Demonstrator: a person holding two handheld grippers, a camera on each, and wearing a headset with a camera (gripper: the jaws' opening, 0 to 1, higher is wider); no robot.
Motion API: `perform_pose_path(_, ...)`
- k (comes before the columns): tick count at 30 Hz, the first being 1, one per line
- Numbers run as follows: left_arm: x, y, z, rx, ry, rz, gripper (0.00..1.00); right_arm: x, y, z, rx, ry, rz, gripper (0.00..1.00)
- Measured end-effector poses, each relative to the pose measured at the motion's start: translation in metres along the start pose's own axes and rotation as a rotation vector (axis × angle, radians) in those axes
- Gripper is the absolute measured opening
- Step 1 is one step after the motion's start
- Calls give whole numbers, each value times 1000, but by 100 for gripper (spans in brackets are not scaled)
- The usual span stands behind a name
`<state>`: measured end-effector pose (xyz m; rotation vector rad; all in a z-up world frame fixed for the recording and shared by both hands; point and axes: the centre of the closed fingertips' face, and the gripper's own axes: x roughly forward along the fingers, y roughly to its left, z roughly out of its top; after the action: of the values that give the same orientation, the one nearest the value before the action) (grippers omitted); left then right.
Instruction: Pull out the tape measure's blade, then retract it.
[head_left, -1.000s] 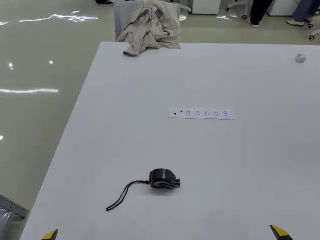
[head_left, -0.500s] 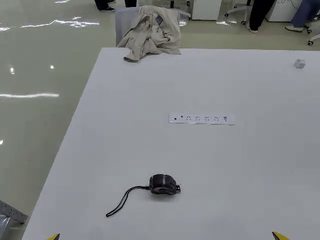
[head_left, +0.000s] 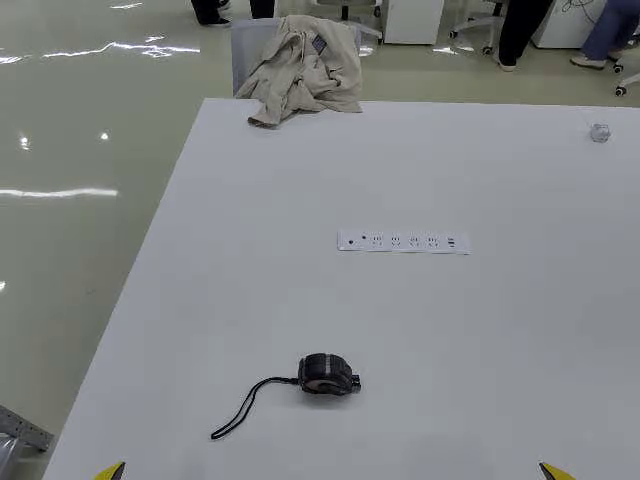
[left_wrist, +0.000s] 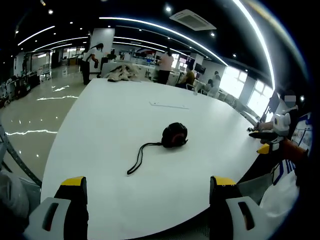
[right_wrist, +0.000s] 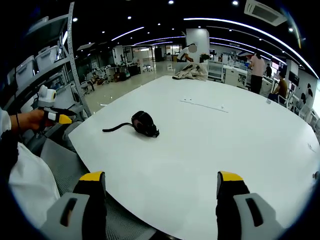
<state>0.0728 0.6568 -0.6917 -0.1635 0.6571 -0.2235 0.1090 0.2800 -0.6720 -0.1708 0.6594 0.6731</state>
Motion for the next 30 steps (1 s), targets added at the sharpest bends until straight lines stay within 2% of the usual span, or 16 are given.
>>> perform_pose_path(13,12,-3,7,24,-1,-16,100,11,2,3,-41,11,27,95)
perform_pose_path(21,19,-8,9,41,7,-33,100,22,1,9,-73,12,48,95)
perform_pose_path(30,30,-16,16,71,14,-60,100,35,3,16,-106,13,83,95)
